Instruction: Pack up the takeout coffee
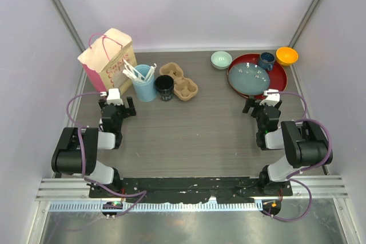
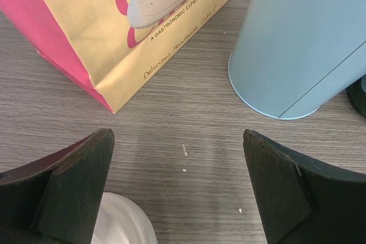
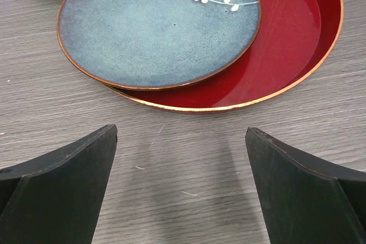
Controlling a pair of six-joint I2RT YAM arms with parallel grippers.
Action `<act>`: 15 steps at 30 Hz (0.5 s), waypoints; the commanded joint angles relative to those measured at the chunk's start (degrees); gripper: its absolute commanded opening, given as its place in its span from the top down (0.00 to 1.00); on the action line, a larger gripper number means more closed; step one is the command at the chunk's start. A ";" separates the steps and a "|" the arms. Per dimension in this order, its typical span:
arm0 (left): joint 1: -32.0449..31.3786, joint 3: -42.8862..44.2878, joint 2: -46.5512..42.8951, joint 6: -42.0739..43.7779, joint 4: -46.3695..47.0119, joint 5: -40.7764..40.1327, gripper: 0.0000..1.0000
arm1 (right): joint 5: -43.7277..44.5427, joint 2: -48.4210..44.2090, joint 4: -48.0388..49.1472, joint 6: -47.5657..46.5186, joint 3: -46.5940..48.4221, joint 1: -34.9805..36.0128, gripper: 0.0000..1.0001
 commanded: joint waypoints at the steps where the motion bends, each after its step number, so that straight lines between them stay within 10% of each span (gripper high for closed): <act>1: 0.18 1.22 0.16 0.07 2.68 -0.37 0.00 | 0.46 -2.27 1.74 0.03 0.74 0.01 0.01; 11: 0.26 1.83 -1.33 -0.01 1.81 -1.24 0.03 | -3.30 -23.19 -28.45 8.89 10.92 0.01 0.07; 15: 0.18 14.65 -4.50 0.15 -24.44 -0.03 0.01 | -12.11 -24.09 -38.85 14.96 19.27 1.50 0.21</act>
